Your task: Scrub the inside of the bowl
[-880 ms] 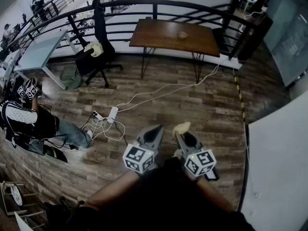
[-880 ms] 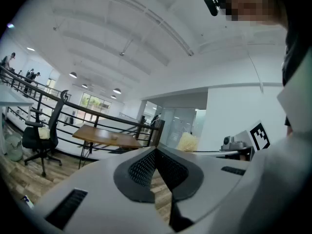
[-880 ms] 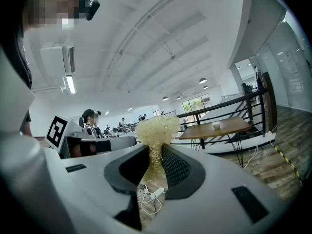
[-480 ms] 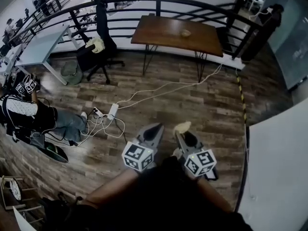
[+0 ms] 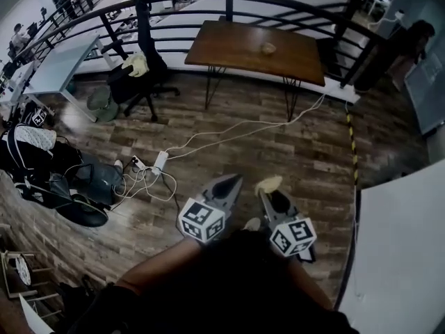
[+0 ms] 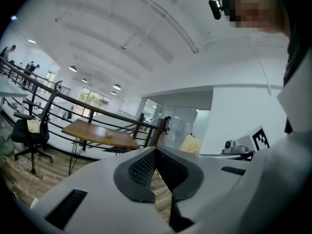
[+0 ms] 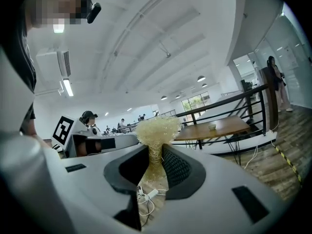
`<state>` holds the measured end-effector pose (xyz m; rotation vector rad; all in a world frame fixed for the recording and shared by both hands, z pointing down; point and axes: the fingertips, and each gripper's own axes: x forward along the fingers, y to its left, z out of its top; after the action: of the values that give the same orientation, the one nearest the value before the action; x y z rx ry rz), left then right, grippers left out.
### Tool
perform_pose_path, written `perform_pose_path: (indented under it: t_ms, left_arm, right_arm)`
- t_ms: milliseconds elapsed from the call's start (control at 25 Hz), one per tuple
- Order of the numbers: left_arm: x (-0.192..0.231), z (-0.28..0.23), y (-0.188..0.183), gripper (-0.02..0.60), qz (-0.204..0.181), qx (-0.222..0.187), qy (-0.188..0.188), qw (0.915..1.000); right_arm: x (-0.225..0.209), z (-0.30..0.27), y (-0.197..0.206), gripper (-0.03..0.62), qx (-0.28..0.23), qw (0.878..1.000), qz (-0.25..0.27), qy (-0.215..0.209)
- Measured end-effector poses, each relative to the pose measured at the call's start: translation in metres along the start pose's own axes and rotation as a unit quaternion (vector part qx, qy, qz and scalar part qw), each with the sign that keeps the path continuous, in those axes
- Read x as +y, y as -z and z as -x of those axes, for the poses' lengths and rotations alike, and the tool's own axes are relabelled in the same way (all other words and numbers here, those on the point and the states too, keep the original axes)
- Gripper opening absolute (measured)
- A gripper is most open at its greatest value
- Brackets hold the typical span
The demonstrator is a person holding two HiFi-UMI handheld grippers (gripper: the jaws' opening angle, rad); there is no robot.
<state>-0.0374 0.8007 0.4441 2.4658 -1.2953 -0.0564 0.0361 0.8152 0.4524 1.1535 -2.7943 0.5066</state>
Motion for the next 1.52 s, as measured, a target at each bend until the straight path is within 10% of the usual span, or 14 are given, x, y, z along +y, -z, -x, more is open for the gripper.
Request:
perform_pose_path:
  t_ms: [840, 1520]
  left_arm:
    - [-0.064, -0.266, -0.027, -0.003, -0.003, 0.029, 0.063, 0.9976]
    - [0.052, -0.379, -0.060, -0.003, 0.013, 0.055, 0.095, 0.9939]
  right_arm:
    - [-0.248, 0.021, -0.084, 0.091, -0.015, 0.999, -0.017, 0.049]
    - [-0.329, -0.121, -0.111, 0.091, 0.007, 0.996, -0.027, 0.079]
